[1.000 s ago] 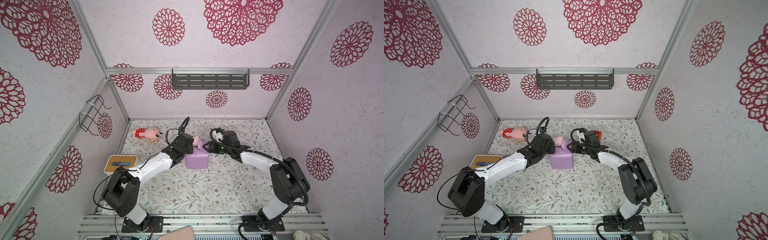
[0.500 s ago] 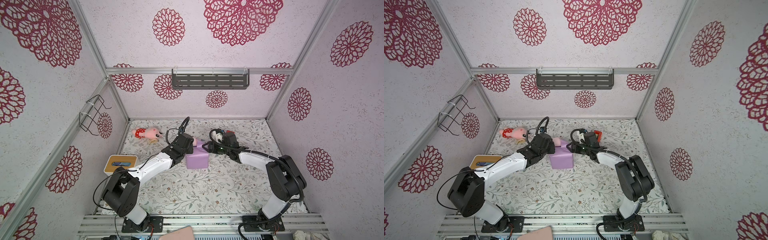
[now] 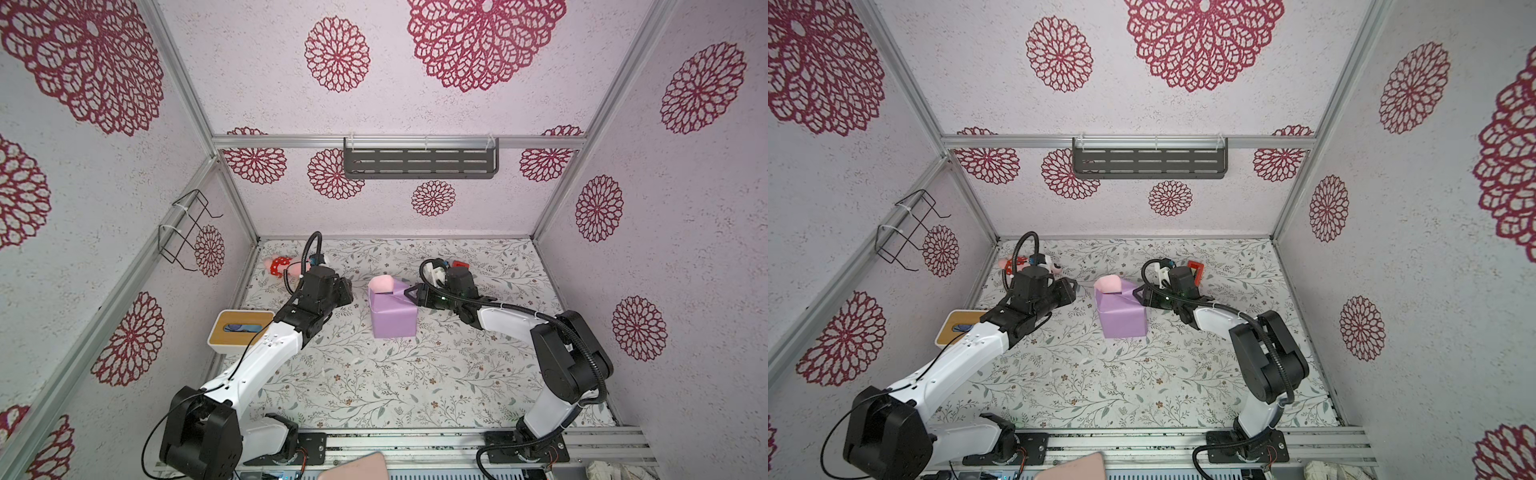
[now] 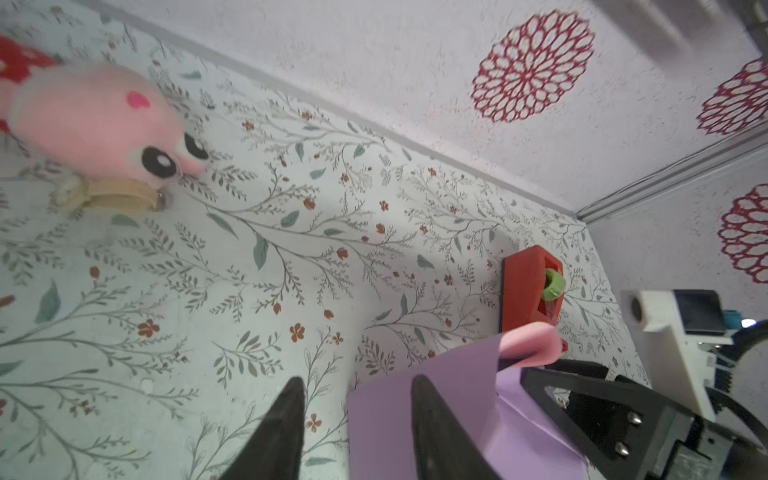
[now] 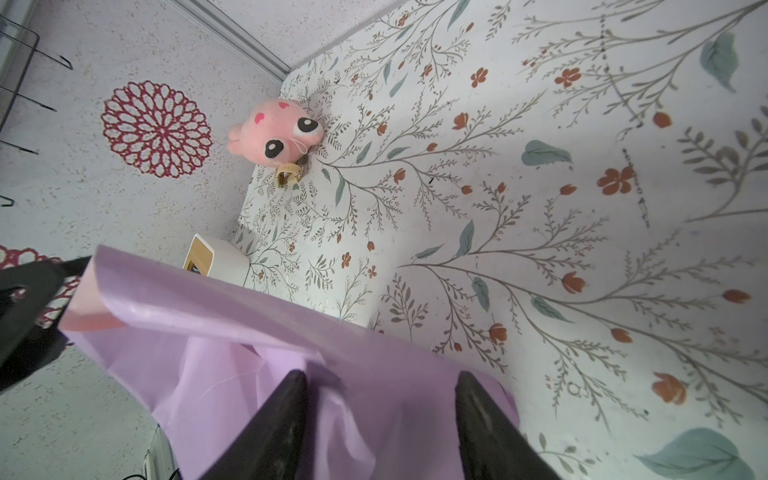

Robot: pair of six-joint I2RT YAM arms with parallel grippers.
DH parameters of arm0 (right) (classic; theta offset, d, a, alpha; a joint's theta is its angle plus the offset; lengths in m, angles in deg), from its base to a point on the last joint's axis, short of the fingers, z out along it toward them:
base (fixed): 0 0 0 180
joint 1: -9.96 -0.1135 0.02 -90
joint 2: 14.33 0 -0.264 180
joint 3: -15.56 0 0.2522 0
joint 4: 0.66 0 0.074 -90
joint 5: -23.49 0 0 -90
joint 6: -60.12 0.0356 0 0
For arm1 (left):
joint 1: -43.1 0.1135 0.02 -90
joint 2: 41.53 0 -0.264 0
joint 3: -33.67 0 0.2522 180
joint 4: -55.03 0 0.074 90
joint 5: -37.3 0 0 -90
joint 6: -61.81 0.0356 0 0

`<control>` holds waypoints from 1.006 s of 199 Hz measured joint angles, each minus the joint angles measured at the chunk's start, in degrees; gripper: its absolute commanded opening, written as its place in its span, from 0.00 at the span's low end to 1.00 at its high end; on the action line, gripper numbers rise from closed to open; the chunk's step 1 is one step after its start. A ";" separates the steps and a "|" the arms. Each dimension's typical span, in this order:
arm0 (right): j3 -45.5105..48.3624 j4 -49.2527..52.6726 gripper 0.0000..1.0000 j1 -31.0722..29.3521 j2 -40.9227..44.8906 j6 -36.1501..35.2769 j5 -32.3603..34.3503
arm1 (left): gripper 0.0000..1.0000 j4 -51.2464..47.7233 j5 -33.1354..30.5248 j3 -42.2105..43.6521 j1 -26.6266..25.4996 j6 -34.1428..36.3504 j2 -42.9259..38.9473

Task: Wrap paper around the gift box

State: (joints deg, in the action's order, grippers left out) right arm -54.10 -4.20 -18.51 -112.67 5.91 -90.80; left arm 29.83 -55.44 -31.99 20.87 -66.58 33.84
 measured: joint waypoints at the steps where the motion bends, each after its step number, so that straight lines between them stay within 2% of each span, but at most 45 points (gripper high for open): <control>1: 0.00 0.00 0.58 0.00 0.00 0.00 0.00 | 0.36 -0.02 0.15 0.00 0.00 -0.02 0.13; 46: 0.00 -0.04 0.58 -0.07 0.00 0.00 0.02 | 0.35 0.15 7.04 -1.66 -1.38 -0.48 6.60; 75: 0.00 -0.04 0.58 -0.09 0.00 0.02 0.02 | 0.38 1.46 9.51 -2.73 -1.95 -0.74 9.09; 147: 0.00 -0.04 0.58 -0.09 0.00 0.00 0.02 | 0.46 3.43 11.34 -4.02 -2.99 -0.79 12.46; 200: 0.00 -0.04 0.58 -0.11 0.00 -0.02 0.00 | 0.57 3.76 12.20 -5.55 -3.04 0.96 14.75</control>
State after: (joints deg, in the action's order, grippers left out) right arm -54.10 -4.24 -18.61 -112.67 5.89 -90.80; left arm 33.59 -43.24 -37.54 17.83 -65.62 48.60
